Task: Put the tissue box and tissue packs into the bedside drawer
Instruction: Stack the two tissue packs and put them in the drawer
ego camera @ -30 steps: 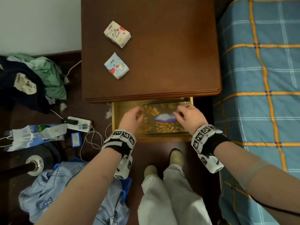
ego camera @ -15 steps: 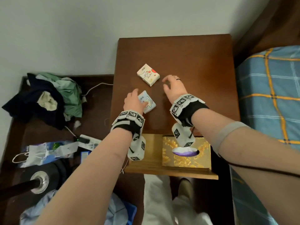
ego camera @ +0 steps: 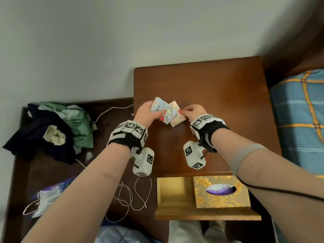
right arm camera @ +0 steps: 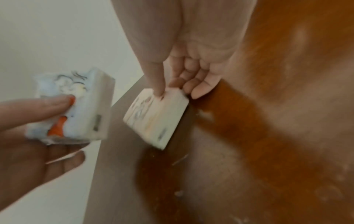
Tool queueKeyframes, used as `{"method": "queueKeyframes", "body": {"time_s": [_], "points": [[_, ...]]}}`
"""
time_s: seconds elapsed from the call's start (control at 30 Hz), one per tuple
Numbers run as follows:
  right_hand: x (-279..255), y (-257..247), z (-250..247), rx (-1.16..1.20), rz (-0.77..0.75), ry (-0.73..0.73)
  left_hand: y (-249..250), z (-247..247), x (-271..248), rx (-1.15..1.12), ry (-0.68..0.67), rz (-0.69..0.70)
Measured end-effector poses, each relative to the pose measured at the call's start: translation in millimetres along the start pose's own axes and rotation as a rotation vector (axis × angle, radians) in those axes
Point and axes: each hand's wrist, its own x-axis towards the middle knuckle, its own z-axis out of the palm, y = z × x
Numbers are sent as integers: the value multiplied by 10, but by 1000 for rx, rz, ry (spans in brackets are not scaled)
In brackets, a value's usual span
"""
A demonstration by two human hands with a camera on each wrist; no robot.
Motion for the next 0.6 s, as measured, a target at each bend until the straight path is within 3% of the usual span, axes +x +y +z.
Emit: {"method": "queueKeyframes", "body": {"time_s": [0.1, 0.17, 0.3, 0.4, 0.47, 0.6], "points": [[-58, 59, -8, 1, 9, 69, 127, 182, 137, 195, -118, -29], [-81, 95, 37, 64, 13, 95, 145, 330, 179, 308, -119, -26], [-150, 82, 153, 195, -6, 18, 49, 458, 190, 175, 7, -42], [-188, 55, 208, 251, -3, -17, 16, 451, 148, 243, 84, -213], [-184, 45, 226, 227, -8, -37, 35, 450, 112, 267, 46, -303], [-211, 44, 225, 182, -8, -57, 69, 425, 55, 184, -18, -308]]}}
